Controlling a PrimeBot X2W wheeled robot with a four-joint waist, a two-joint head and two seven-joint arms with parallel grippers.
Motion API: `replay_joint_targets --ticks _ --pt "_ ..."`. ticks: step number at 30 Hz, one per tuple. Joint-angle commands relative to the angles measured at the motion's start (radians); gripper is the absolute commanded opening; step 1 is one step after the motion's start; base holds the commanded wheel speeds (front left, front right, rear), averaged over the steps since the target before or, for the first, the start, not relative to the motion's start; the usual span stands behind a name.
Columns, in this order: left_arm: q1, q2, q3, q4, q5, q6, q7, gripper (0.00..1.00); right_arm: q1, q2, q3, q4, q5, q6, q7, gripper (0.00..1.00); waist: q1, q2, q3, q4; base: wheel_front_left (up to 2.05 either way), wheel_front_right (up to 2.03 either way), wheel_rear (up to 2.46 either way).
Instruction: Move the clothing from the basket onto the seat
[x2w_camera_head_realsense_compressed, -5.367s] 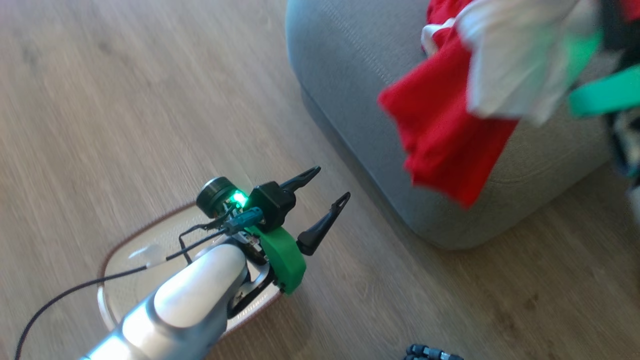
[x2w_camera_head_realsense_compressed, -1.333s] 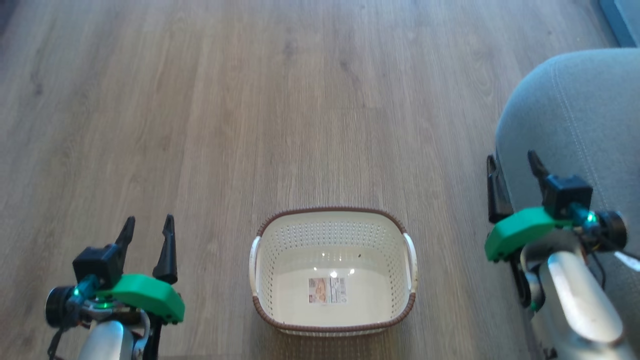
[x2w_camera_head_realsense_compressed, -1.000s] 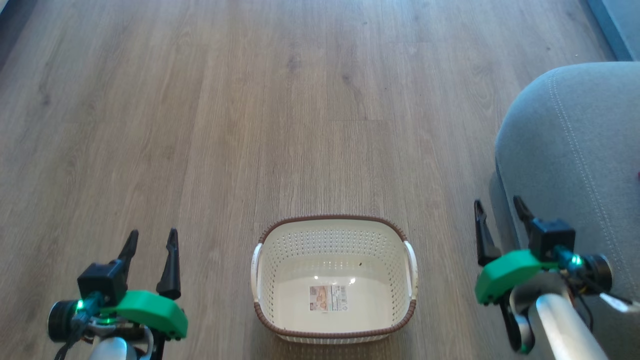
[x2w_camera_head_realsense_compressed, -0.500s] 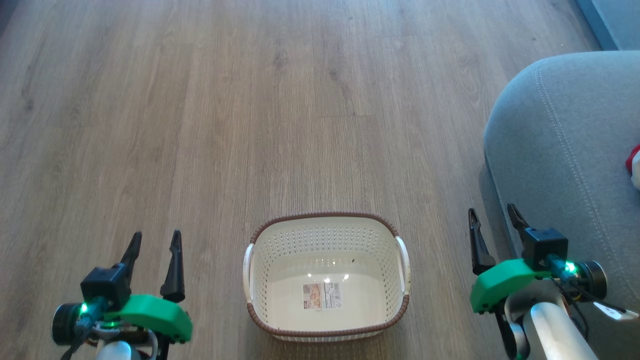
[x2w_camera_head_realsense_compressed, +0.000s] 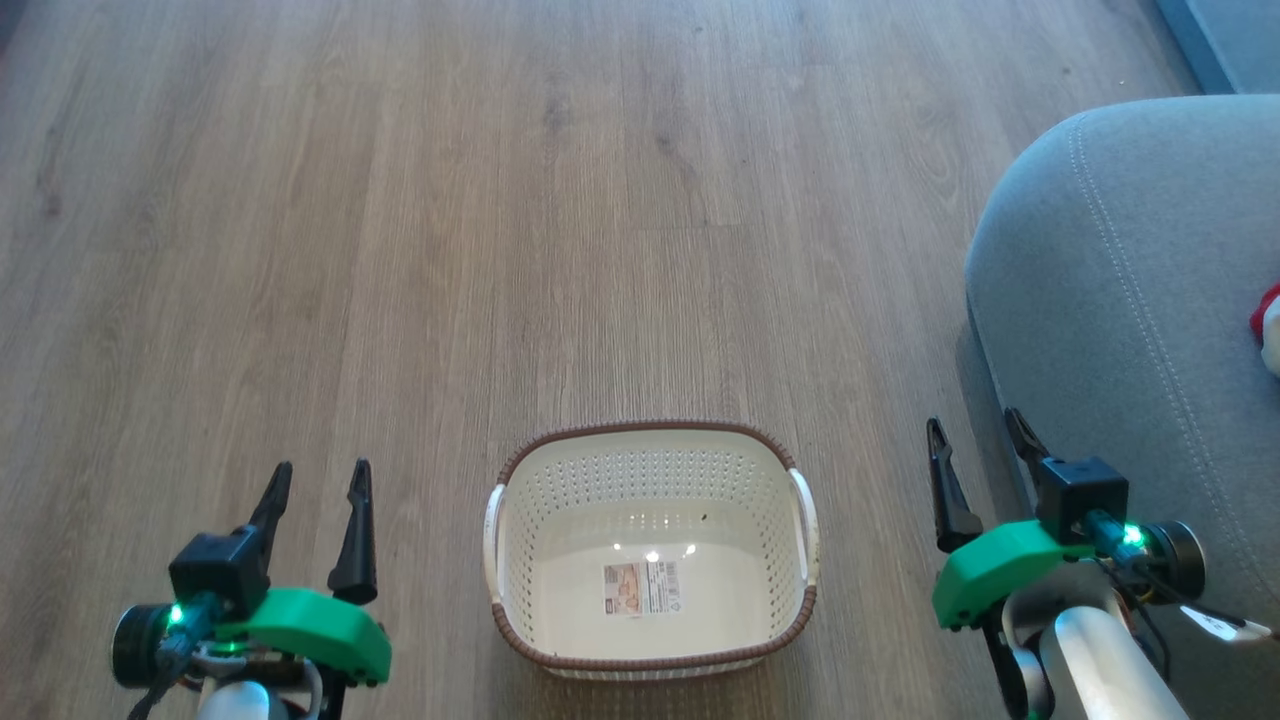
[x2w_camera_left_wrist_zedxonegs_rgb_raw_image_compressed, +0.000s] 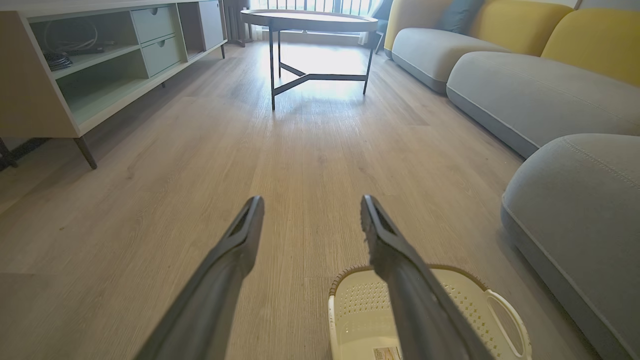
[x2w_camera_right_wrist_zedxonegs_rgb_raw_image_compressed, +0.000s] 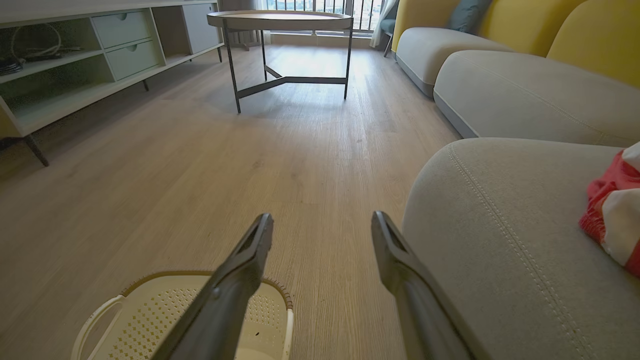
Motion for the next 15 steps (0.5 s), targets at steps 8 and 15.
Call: replay_joint_targets --ticks 8,15 --pt "0.010 -0.002 -0.024 0.040 -0.013 0.001 0.001 0.00 0.015 0.000 0.004 0.031 0.003 0.000 0.003 0.00 0.0001 0.0000 0.003 -0.003 0.00 0.00 0.00" --pt "0.002 -0.002 -0.014 0.038 -0.094 0.000 0.025 0.00 0.017 -0.003 -0.004 0.021 0.092 0.000 0.020 0.00 0.0001 0.0000 0.002 -0.003 0.00 0.00 0.00"
